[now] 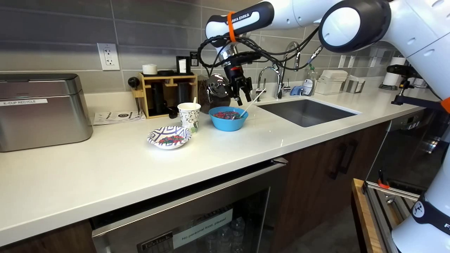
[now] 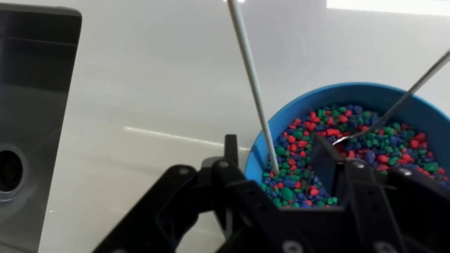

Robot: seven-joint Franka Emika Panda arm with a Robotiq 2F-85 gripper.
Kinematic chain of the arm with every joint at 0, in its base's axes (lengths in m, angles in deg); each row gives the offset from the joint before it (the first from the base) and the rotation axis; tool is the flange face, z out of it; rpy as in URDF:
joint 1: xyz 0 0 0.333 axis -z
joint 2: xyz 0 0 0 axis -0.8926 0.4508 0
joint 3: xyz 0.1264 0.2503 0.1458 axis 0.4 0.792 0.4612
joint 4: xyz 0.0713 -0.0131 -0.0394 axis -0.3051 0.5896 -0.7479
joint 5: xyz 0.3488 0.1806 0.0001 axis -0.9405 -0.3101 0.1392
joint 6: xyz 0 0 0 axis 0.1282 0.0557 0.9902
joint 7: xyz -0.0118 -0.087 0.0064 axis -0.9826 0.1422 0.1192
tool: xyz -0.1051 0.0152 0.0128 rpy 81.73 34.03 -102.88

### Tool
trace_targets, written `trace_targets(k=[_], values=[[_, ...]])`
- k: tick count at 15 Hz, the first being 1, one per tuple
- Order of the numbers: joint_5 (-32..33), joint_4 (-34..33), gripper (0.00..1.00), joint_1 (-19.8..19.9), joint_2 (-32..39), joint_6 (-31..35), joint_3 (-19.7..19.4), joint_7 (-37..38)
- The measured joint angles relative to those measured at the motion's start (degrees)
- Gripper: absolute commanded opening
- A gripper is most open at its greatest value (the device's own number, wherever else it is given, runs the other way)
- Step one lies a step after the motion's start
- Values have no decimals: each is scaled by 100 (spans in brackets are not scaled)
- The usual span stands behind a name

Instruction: Take the chopstick out of the blue bowl.

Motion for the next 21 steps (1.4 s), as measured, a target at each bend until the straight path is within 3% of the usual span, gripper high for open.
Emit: trace_targets(k=[6, 7, 8, 15, 21], values=[[-99, -3, 36, 209, 71, 0, 167, -1012], [-123, -4, 38, 237, 81, 0, 190, -1126], [-141, -9, 33, 259, 91, 0, 208, -1230], [-154, -199, 27, 275, 192, -463, 239, -1450], [-154, -360, 0, 274, 298, -742, 239, -1450]])
